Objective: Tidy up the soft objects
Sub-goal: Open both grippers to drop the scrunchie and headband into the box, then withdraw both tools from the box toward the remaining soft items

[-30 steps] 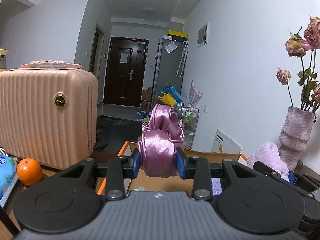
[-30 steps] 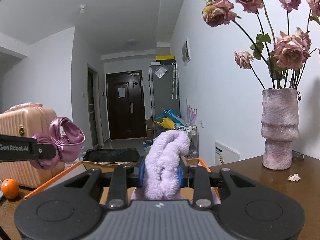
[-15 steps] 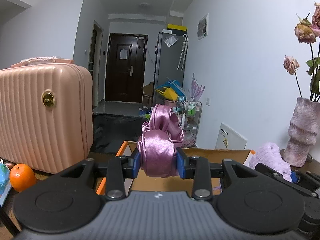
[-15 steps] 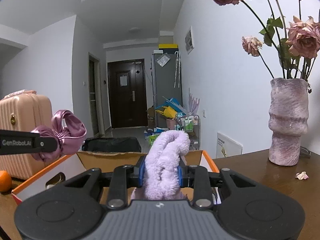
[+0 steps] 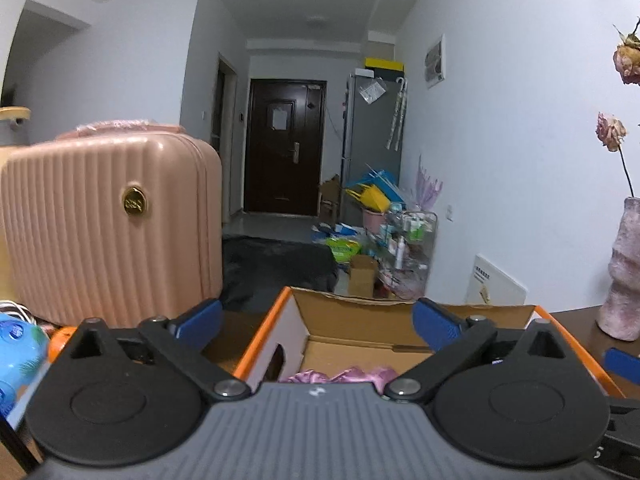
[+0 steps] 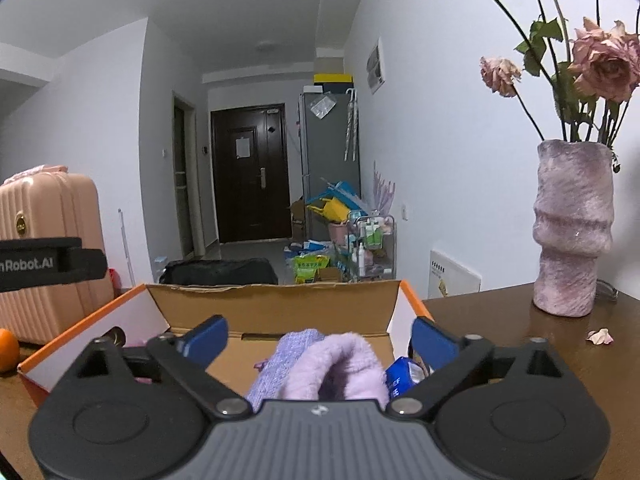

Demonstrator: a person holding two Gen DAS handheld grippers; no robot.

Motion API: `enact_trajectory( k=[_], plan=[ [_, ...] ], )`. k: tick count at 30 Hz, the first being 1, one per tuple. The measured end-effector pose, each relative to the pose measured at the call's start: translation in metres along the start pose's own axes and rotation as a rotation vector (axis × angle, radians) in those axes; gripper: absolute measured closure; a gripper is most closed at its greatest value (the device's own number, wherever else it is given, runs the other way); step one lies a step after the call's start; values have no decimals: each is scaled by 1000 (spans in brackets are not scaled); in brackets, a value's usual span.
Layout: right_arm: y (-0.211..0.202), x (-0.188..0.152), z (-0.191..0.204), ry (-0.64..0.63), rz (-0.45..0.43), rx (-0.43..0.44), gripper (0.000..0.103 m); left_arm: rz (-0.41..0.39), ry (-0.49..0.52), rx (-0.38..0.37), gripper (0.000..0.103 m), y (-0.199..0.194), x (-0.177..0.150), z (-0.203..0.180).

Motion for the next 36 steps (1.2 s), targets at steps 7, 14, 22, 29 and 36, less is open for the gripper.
enact_trajectory(
  k=[7,14,22,29,36],
  plan=[
    [3,-2,-3,12,19,-9,0,-10,29,25,0,-1,0,-4],
    [-2,0,-8,28,16,-11,0,-15,17,42,0,-7,-2,-3],
    [-20,-1,-7,4,8,-1,0,-31,-18,33,0,-29,-2,3],
    [-42,-6,-11,-4,9,-5,0,-37,-26,46,0,-53,-6,7],
    [-68,-11,-20,-3,0,-28,0,-36,-19,62,0,-80,-14,9]
  ],
)
Point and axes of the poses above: each gripper's, at about its wrist camera, not at the fingertips, and y roughly the way its jaws point, z to its left, x to its top, the point moved 2 cm from there along y, roughly the way its jaws point, and after that the axes turned 15 degrees about -x, right-handed, at the moved point
